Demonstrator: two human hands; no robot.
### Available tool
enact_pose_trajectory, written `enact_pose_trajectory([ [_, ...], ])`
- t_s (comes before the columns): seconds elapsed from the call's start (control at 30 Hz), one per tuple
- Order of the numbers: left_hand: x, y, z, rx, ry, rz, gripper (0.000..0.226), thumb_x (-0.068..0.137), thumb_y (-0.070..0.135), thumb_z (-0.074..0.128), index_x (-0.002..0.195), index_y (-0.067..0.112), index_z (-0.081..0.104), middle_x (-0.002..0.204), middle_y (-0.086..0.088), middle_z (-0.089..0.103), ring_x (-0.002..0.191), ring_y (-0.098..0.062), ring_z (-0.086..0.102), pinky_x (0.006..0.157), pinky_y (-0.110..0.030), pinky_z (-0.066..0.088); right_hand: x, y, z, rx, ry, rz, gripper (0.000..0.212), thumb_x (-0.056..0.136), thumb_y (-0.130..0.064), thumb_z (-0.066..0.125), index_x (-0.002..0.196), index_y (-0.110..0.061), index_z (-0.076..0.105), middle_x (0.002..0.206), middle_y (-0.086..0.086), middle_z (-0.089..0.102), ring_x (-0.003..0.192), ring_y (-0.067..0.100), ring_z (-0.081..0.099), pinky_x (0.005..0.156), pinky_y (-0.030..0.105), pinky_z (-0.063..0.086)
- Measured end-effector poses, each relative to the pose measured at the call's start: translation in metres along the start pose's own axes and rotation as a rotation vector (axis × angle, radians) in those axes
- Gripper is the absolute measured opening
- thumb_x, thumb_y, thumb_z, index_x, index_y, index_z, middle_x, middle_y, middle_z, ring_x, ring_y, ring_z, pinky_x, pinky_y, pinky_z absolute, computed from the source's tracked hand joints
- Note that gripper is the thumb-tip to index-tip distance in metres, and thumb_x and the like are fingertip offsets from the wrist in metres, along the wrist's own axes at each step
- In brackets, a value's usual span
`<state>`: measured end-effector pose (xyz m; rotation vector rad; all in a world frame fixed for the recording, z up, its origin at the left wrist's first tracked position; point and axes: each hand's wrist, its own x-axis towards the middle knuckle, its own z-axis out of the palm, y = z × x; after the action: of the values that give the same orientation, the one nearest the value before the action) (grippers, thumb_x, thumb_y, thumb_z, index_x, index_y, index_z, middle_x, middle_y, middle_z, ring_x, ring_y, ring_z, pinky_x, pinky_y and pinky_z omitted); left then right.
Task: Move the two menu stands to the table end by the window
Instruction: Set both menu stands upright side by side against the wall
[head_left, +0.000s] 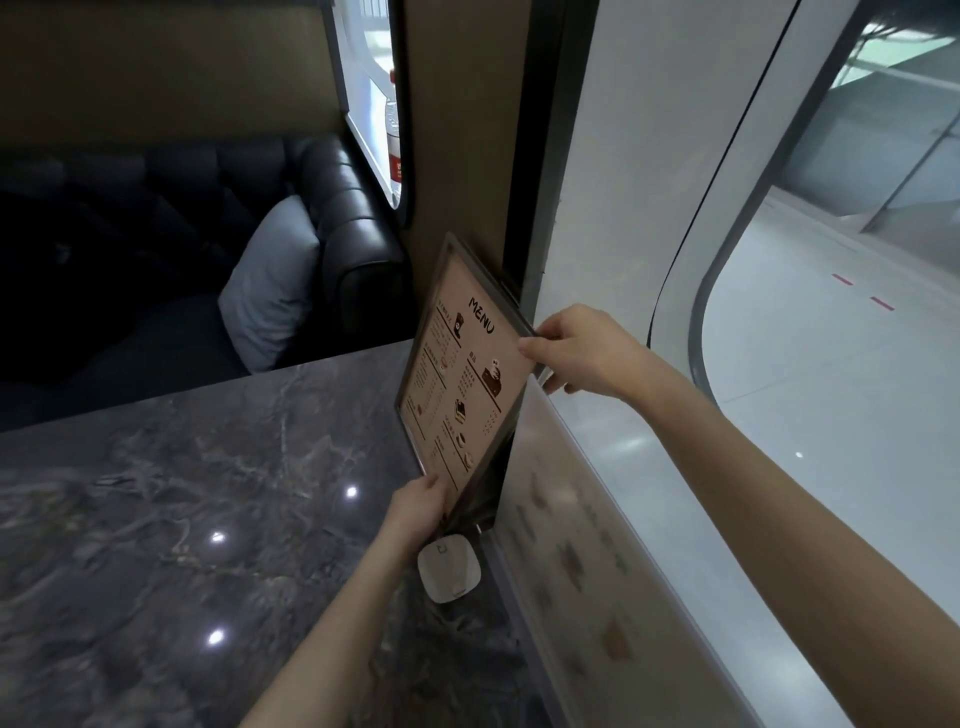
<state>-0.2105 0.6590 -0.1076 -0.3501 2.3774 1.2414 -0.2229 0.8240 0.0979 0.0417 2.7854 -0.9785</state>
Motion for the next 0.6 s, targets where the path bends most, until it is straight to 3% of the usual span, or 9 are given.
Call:
enact_pose_trajectory([
  [0.07, -0.017, -0.002, 0.004, 0.230, -0.012, 0.141, 0.037, 0.094, 0.032, 0.034, 0.097, 0.007, 0.061, 0.110, -0.013, 0.066, 0.093, -0.028, 0.060, 0.081, -0.036, 0.050, -0.010, 0.000, -0.003, -0.063, 0.020, -0.009, 0.030, 0.092, -0.027, 0.048, 0.097, -0.003, 0.065, 0.093, 0.010, 0.071, 0.073, 0.020, 0.069, 0.059, 0.024, 0.051],
  [0.17, -0.040, -0.009, 0.015, 0.420, 0.069, 0.298, 0.038, 0.094, 0.032, 0.036, 0.106, 0.008, 0.062, 0.110, -0.008, 0.062, 0.094, -0.022, 0.058, 0.076, -0.032, 0.049, -0.031, 0.000, -0.009, -0.084, 0.054, -0.036, 0.031, 0.091, -0.028, 0.049, 0.095, -0.003, 0.066, 0.088, 0.011, 0.072, 0.072, 0.020, 0.069, 0.061, 0.026, 0.052],
  [0.23, -0.056, -0.017, 0.028, 0.473, 0.175, 0.409, 0.038, 0.093, 0.031, 0.039, 0.118, 0.010, 0.057, 0.121, -0.008, 0.056, 0.108, -0.021, 0.053, 0.086, -0.033, 0.047, -0.046, 0.000, -0.010, -0.077, 0.053, -0.061, 0.031, 0.091, -0.029, 0.049, 0.097, -0.003, 0.064, 0.088, 0.011, 0.071, 0.073, 0.021, 0.069, 0.064, 0.028, 0.052],
  [0.3, -0.074, -0.025, 0.043, 0.525, 0.237, 0.517, 0.046, 0.093, 0.032, 0.037, 0.133, 0.011, 0.045, 0.142, -0.008, 0.044, 0.129, -0.023, 0.041, 0.107, -0.035, 0.038, -0.063, -0.001, -0.007, -0.047, 0.049, -0.101, 0.031, 0.093, -0.029, 0.046, 0.102, -0.004, 0.061, 0.092, 0.011, 0.070, 0.077, 0.022, 0.068, 0.067, 0.029, 0.052],
  [0.37, -0.086, -0.028, 0.055, 0.599, 0.207, 0.536, 0.056, 0.095, 0.033, 0.032, 0.146, 0.012, 0.024, 0.158, -0.009, 0.017, 0.145, -0.023, 0.016, 0.118, -0.037, 0.014, -0.079, -0.003, -0.005, 0.005, 0.072, -0.146, 0.031, 0.095, -0.027, 0.040, 0.109, -0.005, 0.058, 0.103, 0.012, 0.067, 0.088, 0.023, 0.064, 0.071, 0.029, 0.051],
  [0.43, -0.095, -0.031, 0.066, 0.665, 0.137, 0.517, 0.061, 0.096, 0.034, 0.028, 0.149, 0.013, 0.007, 0.160, -0.007, -0.003, 0.147, -0.021, -0.003, 0.118, -0.037, 0.002, -0.092, -0.004, -0.002, 0.026, 0.112, -0.181, 0.034, 0.096, -0.029, 0.037, 0.115, -0.007, 0.055, 0.115, 0.013, 0.062, 0.097, 0.021, 0.058, 0.074, 0.029, 0.045],
  [0.6, -0.110, -0.049, 0.088, 0.784, -0.010, 0.498, 0.063, 0.098, 0.035, 0.022, 0.148, 0.009, -0.005, 0.159, -0.007, -0.012, 0.146, -0.021, -0.010, 0.118, -0.037, 0.002, -0.115, 0.009, 0.009, 0.003, 0.102, -0.184, 0.042, 0.095, -0.037, 0.034, 0.114, -0.008, 0.058, 0.118, 0.011, 0.061, 0.093, 0.018, 0.052, 0.068, 0.026, 0.039],
])
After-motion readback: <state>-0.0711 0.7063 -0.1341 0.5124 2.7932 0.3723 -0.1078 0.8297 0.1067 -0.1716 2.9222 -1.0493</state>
